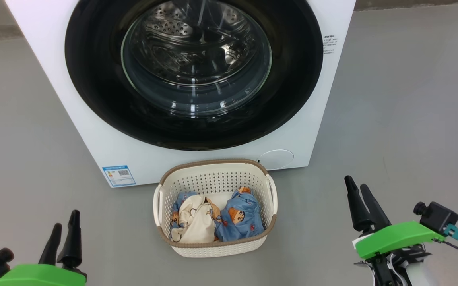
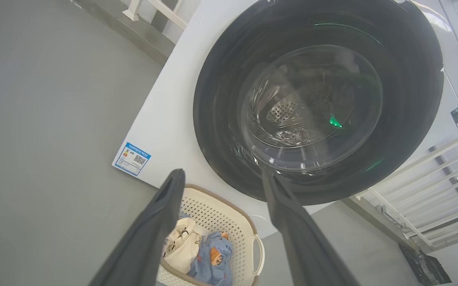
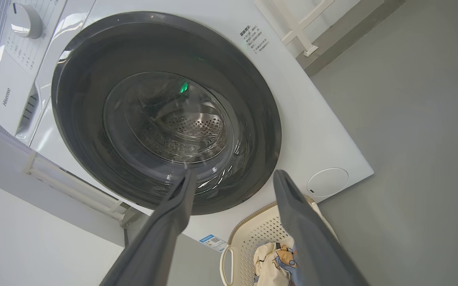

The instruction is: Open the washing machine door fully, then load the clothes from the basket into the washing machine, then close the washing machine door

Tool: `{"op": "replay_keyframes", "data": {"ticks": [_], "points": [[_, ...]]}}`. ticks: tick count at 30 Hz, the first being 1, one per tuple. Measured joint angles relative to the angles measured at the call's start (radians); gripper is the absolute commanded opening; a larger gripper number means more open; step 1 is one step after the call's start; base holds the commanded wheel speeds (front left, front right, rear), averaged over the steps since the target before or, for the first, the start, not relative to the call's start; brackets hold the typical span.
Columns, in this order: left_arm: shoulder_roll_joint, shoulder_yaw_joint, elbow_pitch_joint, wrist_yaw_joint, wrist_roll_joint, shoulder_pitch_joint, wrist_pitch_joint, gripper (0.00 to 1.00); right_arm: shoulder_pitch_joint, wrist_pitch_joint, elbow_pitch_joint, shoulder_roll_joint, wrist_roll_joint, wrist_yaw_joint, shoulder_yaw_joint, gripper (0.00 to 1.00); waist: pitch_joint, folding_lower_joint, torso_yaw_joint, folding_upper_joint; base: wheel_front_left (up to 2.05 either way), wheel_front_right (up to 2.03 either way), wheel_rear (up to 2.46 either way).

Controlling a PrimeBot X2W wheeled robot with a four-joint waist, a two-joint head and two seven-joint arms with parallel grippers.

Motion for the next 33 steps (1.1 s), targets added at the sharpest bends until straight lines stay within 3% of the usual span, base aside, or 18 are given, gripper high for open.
{"op": "replay_keyframes", "data": {"ticks": [33], "points": [[0.05, -0.017, 0.015, 0.0, 0.402, -0.002, -0.088, 1.0, -0.056, -0.09, 0.065, -0.01, -0.394, 0.0, 0.05, 1.0, -0.01, 0.0, -0.009, 0.0, 0.0, 0.0, 0.0]]}}
